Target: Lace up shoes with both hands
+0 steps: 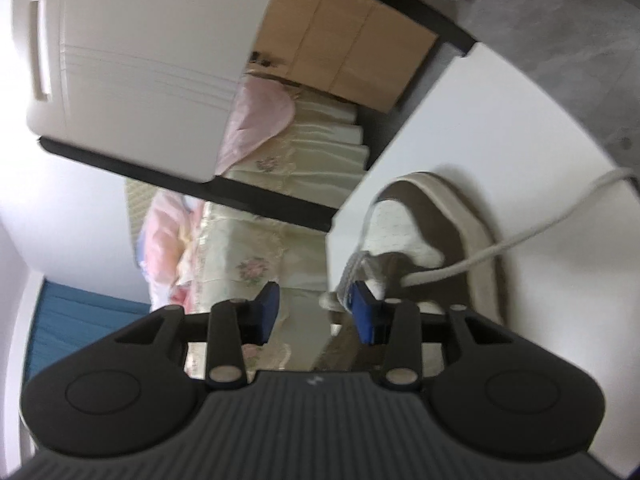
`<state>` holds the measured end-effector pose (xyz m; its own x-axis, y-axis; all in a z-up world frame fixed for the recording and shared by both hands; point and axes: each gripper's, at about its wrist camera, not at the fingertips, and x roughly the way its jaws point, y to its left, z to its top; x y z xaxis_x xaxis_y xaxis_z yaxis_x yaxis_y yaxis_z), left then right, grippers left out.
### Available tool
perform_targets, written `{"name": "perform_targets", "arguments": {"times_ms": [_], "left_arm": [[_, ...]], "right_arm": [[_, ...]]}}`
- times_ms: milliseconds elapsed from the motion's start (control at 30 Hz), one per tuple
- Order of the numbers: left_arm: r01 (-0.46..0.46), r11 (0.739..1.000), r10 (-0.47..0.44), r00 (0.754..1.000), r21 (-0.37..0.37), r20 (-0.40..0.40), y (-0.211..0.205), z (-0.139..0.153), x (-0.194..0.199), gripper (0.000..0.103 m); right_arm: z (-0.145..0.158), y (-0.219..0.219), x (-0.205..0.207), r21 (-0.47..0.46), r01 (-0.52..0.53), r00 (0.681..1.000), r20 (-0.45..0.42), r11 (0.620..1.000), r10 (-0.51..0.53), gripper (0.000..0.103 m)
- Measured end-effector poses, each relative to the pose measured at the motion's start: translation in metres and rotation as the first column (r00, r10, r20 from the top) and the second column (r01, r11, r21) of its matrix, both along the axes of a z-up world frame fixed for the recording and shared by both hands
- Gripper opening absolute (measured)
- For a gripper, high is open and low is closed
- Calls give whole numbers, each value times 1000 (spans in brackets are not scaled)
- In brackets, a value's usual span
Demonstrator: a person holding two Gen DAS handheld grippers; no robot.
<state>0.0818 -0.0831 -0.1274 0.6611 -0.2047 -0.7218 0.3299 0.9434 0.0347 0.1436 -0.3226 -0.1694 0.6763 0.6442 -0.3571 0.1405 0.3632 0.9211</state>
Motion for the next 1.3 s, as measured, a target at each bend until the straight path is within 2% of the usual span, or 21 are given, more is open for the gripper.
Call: {"name": "perform_targets", "arguments": {"times_ms": [133, 233, 333, 400, 467, 533, 567, 600, 667, 767, 833, 867, 967, 1100, 1200, 1300], "left_arm": [[-13, 999, 13, 1000, -42, 4, 7, 11, -5, 26], [-21, 994, 21, 1000, -106, -3, 20, 21, -9, 28], [-44, 974, 44, 999, -221, -5, 38, 35, -13, 28], [-60, 949, 60, 998, -310, -11, 52, 42, -13, 29], [-99, 909, 89, 995, -405, -44, 67, 43, -5, 40], [-193, 855, 171, 981, -482, -88, 83, 37, 7, 48], [-242, 820, 205, 970, -518, -128, 89, 30, 16, 48], [-289, 782, 231, 957, -553, -174, 96, 22, 26, 48], [-357, 693, 212, 931, -627, -297, 105, 5, 50, 48], [-460, 547, 182, 881, -699, -436, 113, -20, 76, 48], [-512, 478, 170, 851, -713, -497, 116, -34, 89, 48], [-536, 457, 171, 836, -710, -521, 116, -39, 95, 48], [-595, 423, 195, 797, -684, -572, 113, -51, 107, 48], [-660, 365, 170, 741, -657, -649, 109, -69, 120, 48], [-689, 363, 170, 711, -627, -683, 105, -77, 127, 48], [-731, 329, 184, 670, -598, -719, 107, -82, 130, 46]], "right_arm": [[12, 1, -1, 56, -11, 996, 91, 998, 6, 42], [19, -3, -5, 38, -5, 995, 99, 999, 1, 42], [22, -12, -15, 19, 45, 996, 81, 999, -46, 42], [22, -19, -23, 29, 76, 995, 69, 997, -78, 42], [16, -25, -30, 35, 104, 994, 24, 994, -105, 42], [8, -29, -34, 32, 123, 992, -32, 992, -122, 42], [5, -30, -35, 1, 138, 988, -64, 990, -137, 42], [1, -31, -36, -30, 151, 984, -95, 988, -154, 42], [-6, -33, -37, -87, 167, 972, -151, 982, -179, 42], [-18, -36, -33, -71, 189, 959, -203, 979, -199, 42], [-21, -36, -30, -58, 203, 955, -208, 977, -211, 43], [-23, -36, -28, -52, 211, 953, -210, 976, -218, 44], [-27, -35, -21, -47, 227, 948, -219, 973, -232, 44], [-32, -31, -12, -70, 232, 940, -242, 970, -242, 44], [-38, -30, -8, -86, 246, 931, -258, 965, -260, 44], [-43, -30, -7, -115, 275, 915, -275, 955, -296, 44]]}}
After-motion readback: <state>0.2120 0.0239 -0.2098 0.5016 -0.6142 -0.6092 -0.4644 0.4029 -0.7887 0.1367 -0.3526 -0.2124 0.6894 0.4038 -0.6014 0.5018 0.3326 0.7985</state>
